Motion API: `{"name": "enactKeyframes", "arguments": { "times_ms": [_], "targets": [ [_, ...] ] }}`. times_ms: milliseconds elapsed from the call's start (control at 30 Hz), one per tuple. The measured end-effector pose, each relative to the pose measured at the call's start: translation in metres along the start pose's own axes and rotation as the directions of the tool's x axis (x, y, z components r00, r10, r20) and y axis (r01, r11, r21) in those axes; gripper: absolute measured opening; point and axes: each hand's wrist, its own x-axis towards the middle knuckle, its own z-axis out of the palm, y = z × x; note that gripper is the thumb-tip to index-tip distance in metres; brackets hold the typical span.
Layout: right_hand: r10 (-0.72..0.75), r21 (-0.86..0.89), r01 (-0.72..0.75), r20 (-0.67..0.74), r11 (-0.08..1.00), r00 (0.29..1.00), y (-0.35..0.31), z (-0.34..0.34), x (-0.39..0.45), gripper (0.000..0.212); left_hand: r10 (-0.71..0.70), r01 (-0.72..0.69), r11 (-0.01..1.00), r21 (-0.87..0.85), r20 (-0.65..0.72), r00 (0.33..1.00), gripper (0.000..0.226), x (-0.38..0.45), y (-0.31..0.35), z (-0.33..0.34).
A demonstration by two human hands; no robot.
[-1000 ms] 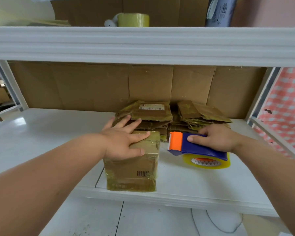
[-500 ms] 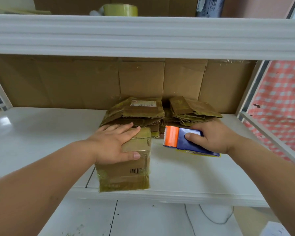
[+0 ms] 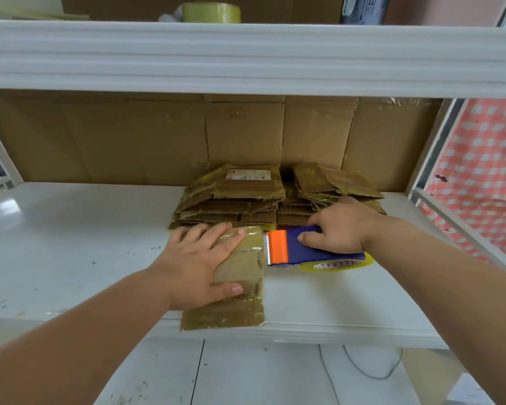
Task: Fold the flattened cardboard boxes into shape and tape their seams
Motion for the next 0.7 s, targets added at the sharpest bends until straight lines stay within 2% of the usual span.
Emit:
{"name": "enactKeyframes", "arguments": {
  "times_ms": [167, 567, 700],
  "targets": [
    [0.013, -0.027, -0.010, 0.097, 1.000, 0.995, -0.011, 0.000, -0.003, 0.042, 0.024, -0.020, 0.999, 0.041, -0.090, 0.996, 0.095, -0.002, 0.003, 0.018],
    [0.106, 0.011, -0.111, 0.210, 0.994, 0.972, -0.022, -0.011, 0.002, 0.050, 0.021, -0.019, 0.994, 0.107, -0.018, 1.000, 0.092, 0.002, 0.004, 0.012],
    [0.180, 0.067, -0.203, 0.248, 0.977, 0.952, -0.025, -0.018, 0.008, 0.053, 0.030, -0.027, 0.992, 0.125, -0.022, 0.999, 0.091, 0.004, 0.004, 0.012]
  ]
}}
